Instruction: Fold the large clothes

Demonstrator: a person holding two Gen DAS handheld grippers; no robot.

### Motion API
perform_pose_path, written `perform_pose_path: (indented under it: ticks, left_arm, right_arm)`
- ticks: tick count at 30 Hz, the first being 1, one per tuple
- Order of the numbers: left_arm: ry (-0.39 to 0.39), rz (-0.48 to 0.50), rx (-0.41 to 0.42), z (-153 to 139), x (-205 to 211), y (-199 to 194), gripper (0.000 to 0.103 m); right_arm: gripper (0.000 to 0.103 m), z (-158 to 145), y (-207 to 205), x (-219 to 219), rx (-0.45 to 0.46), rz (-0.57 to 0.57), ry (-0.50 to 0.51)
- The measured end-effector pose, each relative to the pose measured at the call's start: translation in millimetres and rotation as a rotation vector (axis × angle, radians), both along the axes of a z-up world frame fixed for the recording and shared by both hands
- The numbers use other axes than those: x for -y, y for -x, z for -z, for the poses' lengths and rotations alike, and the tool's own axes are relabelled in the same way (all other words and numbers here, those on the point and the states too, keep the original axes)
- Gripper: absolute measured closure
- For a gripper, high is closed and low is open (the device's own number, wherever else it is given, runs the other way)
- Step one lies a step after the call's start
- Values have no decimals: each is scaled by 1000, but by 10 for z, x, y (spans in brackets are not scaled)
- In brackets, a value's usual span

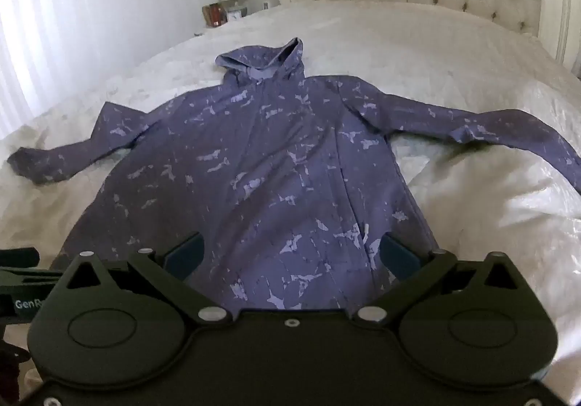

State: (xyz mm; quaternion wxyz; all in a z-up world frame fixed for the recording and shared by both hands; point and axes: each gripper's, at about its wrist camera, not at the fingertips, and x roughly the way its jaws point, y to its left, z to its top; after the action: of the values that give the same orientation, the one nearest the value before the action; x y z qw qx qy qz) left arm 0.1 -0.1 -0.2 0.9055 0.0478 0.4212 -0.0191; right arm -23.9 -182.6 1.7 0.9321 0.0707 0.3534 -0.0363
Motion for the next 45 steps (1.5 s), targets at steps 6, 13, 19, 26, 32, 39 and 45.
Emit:
perform_pose_path:
  ticks: [6,13,19,26,32,39,45]
  left_arm:
    - [-1,-8,2,-3,0,3,2]
    - [-7,-4,-6,93,-43,-9,2]
    - [-14,-6,-11,115,-14,10,2]
    - [-12,-11,-19,141,-21,18,2]
    - [-15,-10,-30,136,-18,5,2]
    - [-16,-7,-40,148,-16,-6,2]
    - [-16,-7,-50,169,1,-4,2]
  right_arm:
    - [1,-60,-28,-21,-2,6,13]
    - [1,200,32,-51,-15,13,38]
    - [1,172,-48,-89,-71,12,72]
    - [1,176,-21,-77,-78,14,70]
    - [1,155,-40,-96,-87,15,67]
    - [1,152,-53,-96,-96,15,61]
    - [1,150,-57,-105,-100,13,60]
